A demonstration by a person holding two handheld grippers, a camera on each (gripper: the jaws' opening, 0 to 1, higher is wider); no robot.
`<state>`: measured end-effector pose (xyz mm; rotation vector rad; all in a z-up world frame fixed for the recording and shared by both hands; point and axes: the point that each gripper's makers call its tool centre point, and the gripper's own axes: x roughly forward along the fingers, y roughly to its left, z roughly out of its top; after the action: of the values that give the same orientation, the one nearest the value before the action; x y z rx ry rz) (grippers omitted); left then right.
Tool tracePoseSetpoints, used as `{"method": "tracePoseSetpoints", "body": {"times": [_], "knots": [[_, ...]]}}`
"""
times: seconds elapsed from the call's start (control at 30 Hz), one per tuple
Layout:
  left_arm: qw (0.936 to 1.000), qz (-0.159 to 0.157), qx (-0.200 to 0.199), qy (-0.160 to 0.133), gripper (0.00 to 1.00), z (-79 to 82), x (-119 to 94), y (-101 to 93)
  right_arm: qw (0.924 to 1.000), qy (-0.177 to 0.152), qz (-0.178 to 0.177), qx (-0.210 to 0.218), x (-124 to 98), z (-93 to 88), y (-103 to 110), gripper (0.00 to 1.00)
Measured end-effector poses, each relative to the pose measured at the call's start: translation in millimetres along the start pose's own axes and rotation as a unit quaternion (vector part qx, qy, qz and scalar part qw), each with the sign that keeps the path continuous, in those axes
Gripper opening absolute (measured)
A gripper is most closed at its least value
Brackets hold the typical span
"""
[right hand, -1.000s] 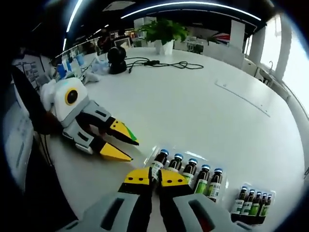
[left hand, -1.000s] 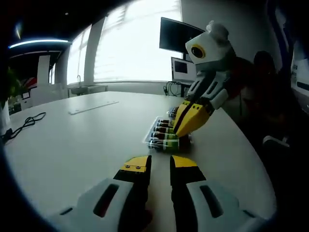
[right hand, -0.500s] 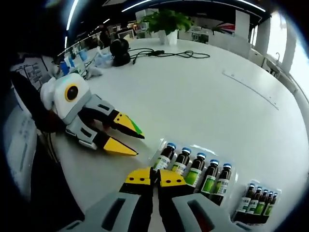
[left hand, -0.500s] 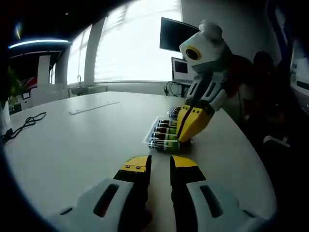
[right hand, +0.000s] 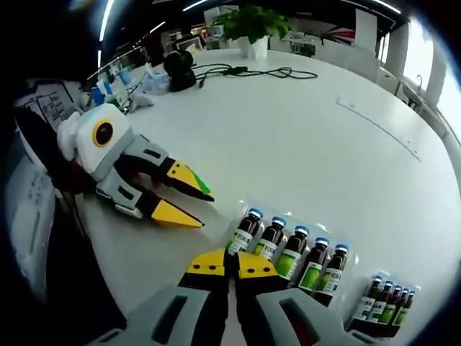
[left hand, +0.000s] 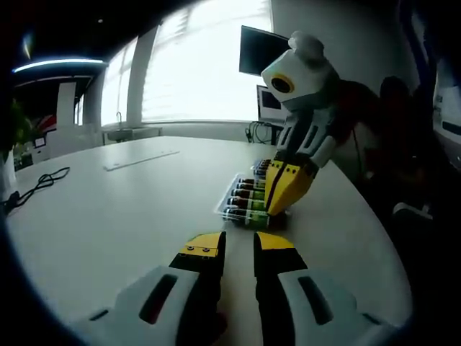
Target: Grip medicine bottles put into box
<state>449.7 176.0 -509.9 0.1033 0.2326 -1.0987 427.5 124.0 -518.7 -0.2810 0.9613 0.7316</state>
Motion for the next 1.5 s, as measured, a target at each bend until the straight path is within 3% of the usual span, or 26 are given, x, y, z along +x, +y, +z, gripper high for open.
{"method": "tracePoseSetpoints", "body": {"times": [0.27, 0.33, 0.43, 0.57, 0.83, 1.13, 1.23, 1.5], "knots": [[1.0, -0.001, -0.001, 0.002, 0.1, -1.5, 0.7, 0.1, 0.9999, -0.009, -0.004, -0.006, -0.5, 0.5, -0.4, 0.0], [1.0, -0.002, 0.0, 0.004, 0.1, -2.1, 0.7, -0.4, 0.9991, -0.034, -0.023, 0.003, -1.3, 5.0, -5.4, 0.0], [1.0, -0.002, 0.0, 0.003, 0.1, -1.4, 0.6, -0.8, 0.9972, -0.068, -0.018, 0.025, -6.4, 8.7, -4.6, 0.0], [1.0, -0.003, 0.001, 0.002, 0.1, -0.6, 0.7, -1.5, 0.9939, -0.094, -0.031, 0.048, -16.7, 7.5, -14.7, 0.0], [1.0, -0.004, 0.002, -0.004, 0.1, 3.4, -0.7, -3.4, 0.9873, -0.141, -0.047, 0.055, -31.5, 6.8, -19.3, 0.0], [0.9999, -0.005, 0.007, -0.011, 0.1, 8.7, -2.3, -6.5, 0.9828, -0.166, -0.059, 0.054, -48.9, 0.6, -27.7, 0.0], [0.9993, 0.01, 0.034, -0.009, 0.1, 9.8, -3.0, -2.2, 0.9794, -0.186, -0.056, 0.055, -55.7, 0.7, -30.2, 0.0], [0.9996, 0.013, 0.016, -0.021, 0.1, 21.2, -5.7, -3.1, 0.9729, -0.221, -0.049, 0.047, -64.5, -15.0, -31.3, 0.0]]}}
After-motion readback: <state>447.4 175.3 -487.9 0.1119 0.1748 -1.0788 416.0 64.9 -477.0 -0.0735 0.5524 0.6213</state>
